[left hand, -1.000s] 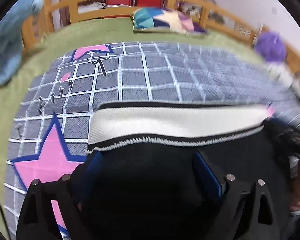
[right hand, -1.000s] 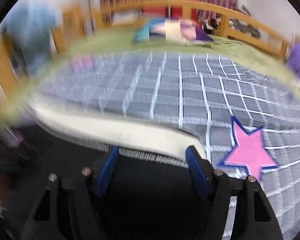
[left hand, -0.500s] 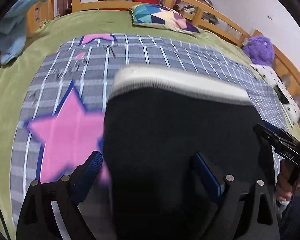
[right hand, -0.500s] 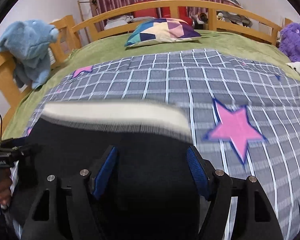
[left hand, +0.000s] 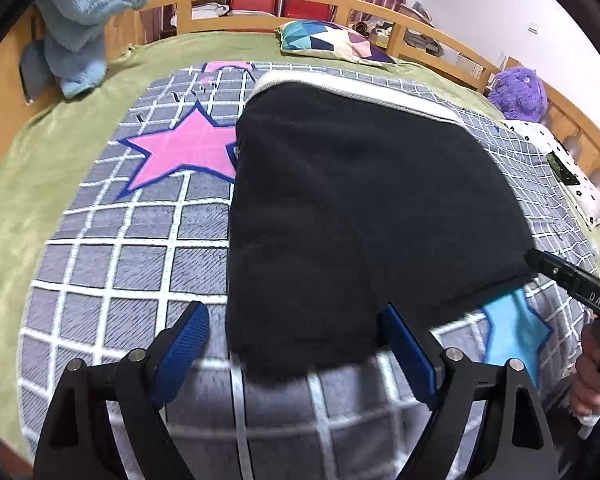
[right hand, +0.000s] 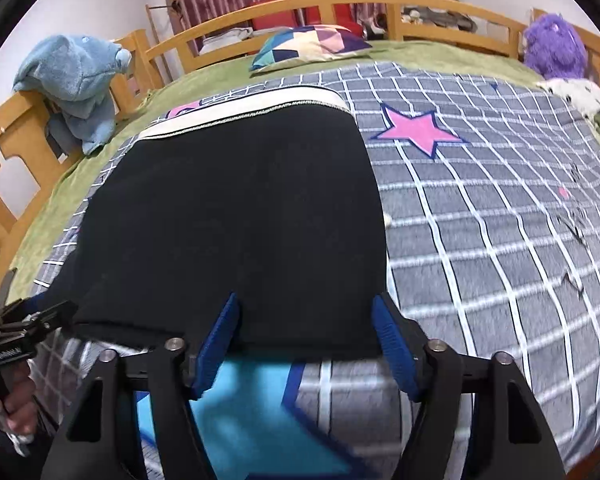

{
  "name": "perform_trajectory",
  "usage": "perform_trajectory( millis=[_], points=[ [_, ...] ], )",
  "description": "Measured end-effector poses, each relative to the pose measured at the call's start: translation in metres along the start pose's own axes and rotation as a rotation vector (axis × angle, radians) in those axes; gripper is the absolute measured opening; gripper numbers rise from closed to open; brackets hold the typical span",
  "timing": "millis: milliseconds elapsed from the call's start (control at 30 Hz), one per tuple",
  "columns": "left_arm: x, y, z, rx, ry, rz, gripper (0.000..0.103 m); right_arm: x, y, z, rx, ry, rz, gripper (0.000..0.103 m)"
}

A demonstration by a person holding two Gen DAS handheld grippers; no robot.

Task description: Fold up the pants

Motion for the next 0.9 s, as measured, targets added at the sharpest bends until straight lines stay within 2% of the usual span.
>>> perform_trajectory(
  millis=[133, 267, 400, 600, 767, 900],
  points=[
    [-0.051, -0.016, 0.008, 0.040, -0.100, 0.046, 0.087, -0.033, 0.016, 0.005, -0.001, -0.030, 0.010, 0.063],
    [-0.091, -0.023, 0.015, 0.009, -0.148, 0.019, 0.087, -0.086, 0.041, 0.013, -0.039, -0.129, -0.022, 0.064],
    [-0.134, -0.033, 0.014, 0.015, -0.206, 0.035, 0.088, -0.129, 0.051, 0.012, -0.054, -0.204, -0.044, 0.073],
    [-0.171, -0.051, 0.007, 0.048, -0.256, 0.073, 0.088, -0.164, 0.057, 0.002, -0.041, -0.198, -0.064, 0.074],
    [-0.181, -0.053, 0.003, 0.043, -0.262, 0.072, 0.088, -0.187, 0.062, -0.007, -0.056, -0.256, -0.098, 0.098],
    [-0.182, -0.050, 0.001, 0.030, -0.251, 0.075, 0.089, -0.194, 0.055, -0.013, -0.017, -0.241, -0.064, 0.101]
  ],
)
Point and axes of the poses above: each gripper's, at about its wrist camera, not at the fingertips, and x roughly the way its jaws point, y to its left, z to its top, the point moved 1 cm from there along x, roughly the way its jaws point, and after that the axes turned 5 degrees about x, right-handed, at the moved point
